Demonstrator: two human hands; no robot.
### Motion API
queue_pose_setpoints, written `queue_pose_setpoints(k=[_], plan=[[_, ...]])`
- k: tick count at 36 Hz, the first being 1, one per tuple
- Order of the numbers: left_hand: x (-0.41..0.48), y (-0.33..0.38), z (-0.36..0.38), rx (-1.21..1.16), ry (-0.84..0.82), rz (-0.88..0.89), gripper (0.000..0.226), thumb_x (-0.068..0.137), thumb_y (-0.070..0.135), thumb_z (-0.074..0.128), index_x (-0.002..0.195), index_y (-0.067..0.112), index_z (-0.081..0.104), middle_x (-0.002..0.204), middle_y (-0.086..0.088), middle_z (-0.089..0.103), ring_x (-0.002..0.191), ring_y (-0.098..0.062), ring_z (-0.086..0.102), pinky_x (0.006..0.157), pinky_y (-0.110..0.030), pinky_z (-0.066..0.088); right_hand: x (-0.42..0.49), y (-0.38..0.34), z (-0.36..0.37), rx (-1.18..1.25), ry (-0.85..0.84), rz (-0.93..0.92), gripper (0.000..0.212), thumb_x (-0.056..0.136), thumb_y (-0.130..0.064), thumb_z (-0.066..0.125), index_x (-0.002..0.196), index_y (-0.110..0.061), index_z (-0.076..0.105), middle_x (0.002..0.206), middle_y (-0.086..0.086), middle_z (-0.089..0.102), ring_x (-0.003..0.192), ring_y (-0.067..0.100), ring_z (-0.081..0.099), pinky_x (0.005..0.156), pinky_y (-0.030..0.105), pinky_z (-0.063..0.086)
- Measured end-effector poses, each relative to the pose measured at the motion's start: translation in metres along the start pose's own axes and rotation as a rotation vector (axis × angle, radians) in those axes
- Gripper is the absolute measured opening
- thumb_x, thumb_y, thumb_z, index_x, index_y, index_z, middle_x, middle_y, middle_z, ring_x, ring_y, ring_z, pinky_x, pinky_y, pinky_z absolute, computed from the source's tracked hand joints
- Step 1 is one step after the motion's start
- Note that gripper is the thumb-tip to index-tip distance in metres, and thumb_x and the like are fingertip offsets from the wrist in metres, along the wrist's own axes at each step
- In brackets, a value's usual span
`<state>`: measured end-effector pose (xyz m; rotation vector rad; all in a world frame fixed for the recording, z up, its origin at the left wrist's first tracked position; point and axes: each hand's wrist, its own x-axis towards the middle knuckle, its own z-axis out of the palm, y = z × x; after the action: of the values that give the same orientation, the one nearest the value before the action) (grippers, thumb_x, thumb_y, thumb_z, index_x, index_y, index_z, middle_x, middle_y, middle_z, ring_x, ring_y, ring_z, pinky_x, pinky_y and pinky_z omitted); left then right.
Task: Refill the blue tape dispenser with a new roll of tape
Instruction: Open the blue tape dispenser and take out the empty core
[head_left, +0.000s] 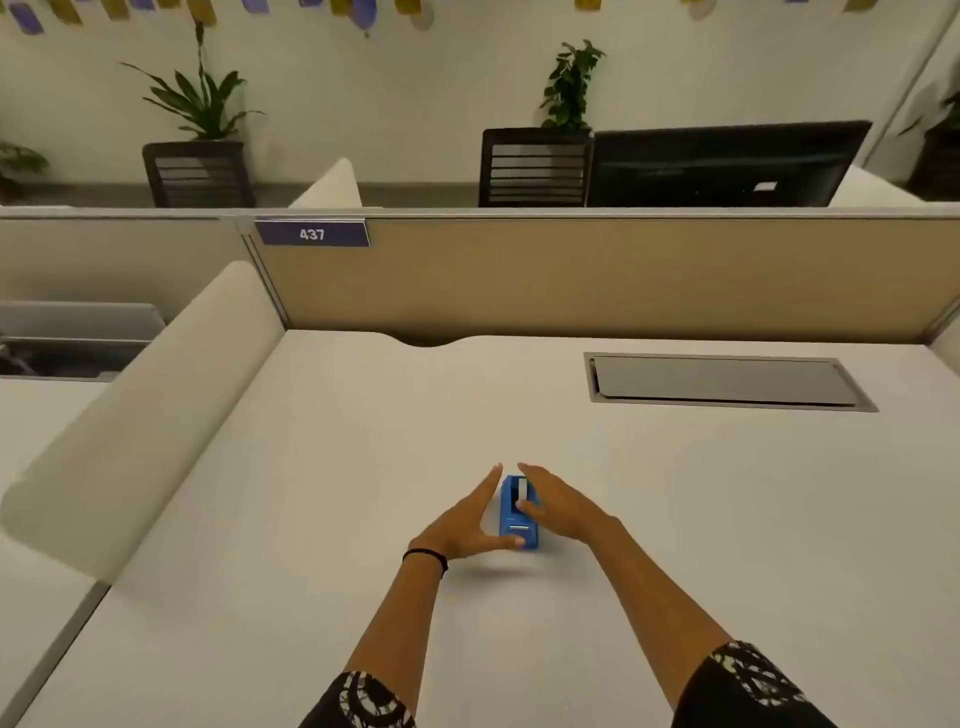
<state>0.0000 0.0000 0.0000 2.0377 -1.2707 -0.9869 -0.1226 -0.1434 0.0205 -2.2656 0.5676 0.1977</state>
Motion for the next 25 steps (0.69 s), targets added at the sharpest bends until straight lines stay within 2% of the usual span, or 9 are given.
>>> queue_pose_setpoints(k=[4,10,15,19,25], plan=[[0.005,-0.005,0.011,-0.059,0.002,-0.059,0.108,0.075,0.051,0.069,0.146,0.031,-0.01,0.158,0.005,0.006,0.145,-0.019,0.011,0.119,-0.043,0.003,0.001,-0.007,-0.003,-0.074,-0.044,0.049,0.059,0.092,-0.027,0.051,0.142,-0.013,0.021,0.149,0.008,0.032,0.131,0.024,0.038,0.109,0.036,0.034],[0.017,-0.012,0.018,-0.131,0.06,-0.046,0.104,0.075,0.047,0.071,0.147,0.032,-0.003,0.157,0.006,0.012,0.145,-0.016,0.012,0.116,-0.045,-0.01,0.014,-0.008,-0.004,-0.185,0.005,0.059,0.051,0.089,-0.021,0.056,0.134,-0.007,0.036,0.139,0.012,0.044,0.123,0.028,0.045,0.103,0.037,0.039],[0.024,-0.018,0.025,-0.142,0.098,-0.031,0.098,0.073,0.049,0.072,0.146,0.035,0.009,0.155,0.008,0.021,0.144,-0.016,0.017,0.115,-0.048,-0.011,0.026,-0.013,-0.004,-0.283,0.018,0.077,0.035,0.083,-0.021,0.063,0.111,-0.002,0.052,0.116,0.018,0.058,0.102,0.031,0.056,0.088,0.04,0.048],[0.026,-0.021,0.028,-0.149,0.118,-0.016,0.095,0.072,0.05,0.073,0.143,0.039,0.011,0.152,0.009,0.028,0.142,-0.018,0.023,0.115,-0.049,-0.009,0.03,-0.014,-0.002,-0.322,0.014,0.081,0.034,0.083,-0.019,0.063,0.11,-0.003,0.052,0.114,0.018,0.059,0.099,0.031,0.058,0.084,0.039,0.048],[0.027,-0.022,0.027,-0.146,0.112,-0.015,0.098,0.072,0.05,0.073,0.145,0.036,0.011,0.152,0.007,0.028,0.143,-0.019,0.021,0.115,-0.05,-0.01,0.032,-0.016,0.002,-0.341,0.033,0.101,0.028,0.084,-0.015,0.06,0.109,-0.003,0.051,0.11,0.019,0.06,0.094,0.032,0.06,0.073,0.034,0.046]])
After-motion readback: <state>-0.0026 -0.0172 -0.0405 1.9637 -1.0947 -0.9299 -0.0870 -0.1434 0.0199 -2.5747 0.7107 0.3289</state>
